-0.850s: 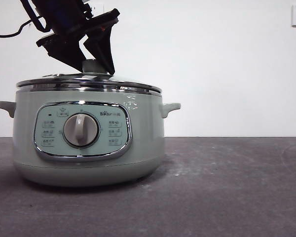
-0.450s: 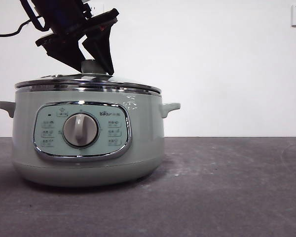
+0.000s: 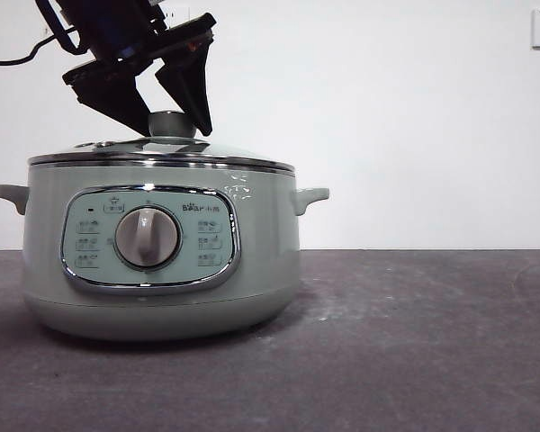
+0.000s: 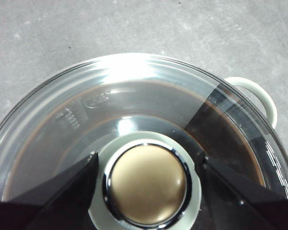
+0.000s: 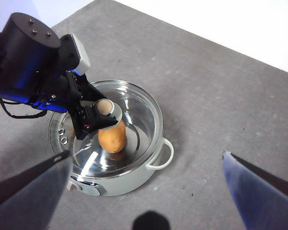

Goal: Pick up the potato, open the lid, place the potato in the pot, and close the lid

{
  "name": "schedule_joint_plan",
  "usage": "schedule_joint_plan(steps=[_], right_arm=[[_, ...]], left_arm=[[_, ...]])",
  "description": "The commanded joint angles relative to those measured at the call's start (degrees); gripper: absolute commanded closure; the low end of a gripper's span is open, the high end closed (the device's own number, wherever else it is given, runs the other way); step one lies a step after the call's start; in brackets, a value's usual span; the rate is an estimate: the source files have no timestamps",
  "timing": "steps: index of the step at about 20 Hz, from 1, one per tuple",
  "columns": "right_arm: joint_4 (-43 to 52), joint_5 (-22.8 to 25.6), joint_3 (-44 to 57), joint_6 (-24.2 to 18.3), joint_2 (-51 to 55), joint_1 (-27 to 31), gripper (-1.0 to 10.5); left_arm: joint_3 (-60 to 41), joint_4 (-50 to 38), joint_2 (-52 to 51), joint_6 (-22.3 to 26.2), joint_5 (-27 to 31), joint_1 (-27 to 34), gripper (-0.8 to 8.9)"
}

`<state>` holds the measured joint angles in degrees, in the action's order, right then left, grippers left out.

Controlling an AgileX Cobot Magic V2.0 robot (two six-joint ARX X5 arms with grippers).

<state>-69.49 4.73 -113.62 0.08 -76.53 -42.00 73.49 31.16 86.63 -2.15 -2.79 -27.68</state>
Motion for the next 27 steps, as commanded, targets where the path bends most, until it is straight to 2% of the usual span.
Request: schedule_joint_plan(steps=[1,5,11,15,16,18,22,25,27], right_arm=[[0.0,0.2,0.0,0.5,-0.1,-0.1,3.5],[0.0,0.2,0.0,0.5,-0.1,-0.1,3.5],[-0.2,0.2,0.0,1.2,-0.1,-0.1,3.7],[-1.0,0.2,3.4,1.4,0.7,-0.1,6.8],[-0.6,0.2,5.8,1.4,1.4,-0.1,7.9],[3.3,0.3,12.2,1.4,3.8,-0.1,9.6],[16.7,0.3,28.8,2.0,12.4,-0.1,9.6],[26.9,1.5,42.8,2.8,20.9,-0.1,9.6],[32.1,4.6,51.3,4.5,26.1,-0.1,9.6]], left_arm=[[-0.8,0.2,0.8,-0.8,-0.3,-0.1,4.66],[0.4,0.2,-0.7,-0.9,-0.3,-0.1,4.66],[5.0,3.0,-9.9,-0.9,-0.5,-0.8,4.67],[5.0,8.0,-19.0,-0.9,-0.5,-0.9,4.78],[5.0,10.2,-21.4,-0.8,-0.5,-0.9,5.74],[5.0,14.0,-25.1,0.6,-0.4,-0.9,8.37],[2.9,17.7,-31.9,1.9,2.8,-1.0,8.22],[-5.7,14.3,-40.5,1.9,3.4,-1.8,8.22],[-12.7,11.7,-46.9,1.8,6.9,-2.0,8.22]])
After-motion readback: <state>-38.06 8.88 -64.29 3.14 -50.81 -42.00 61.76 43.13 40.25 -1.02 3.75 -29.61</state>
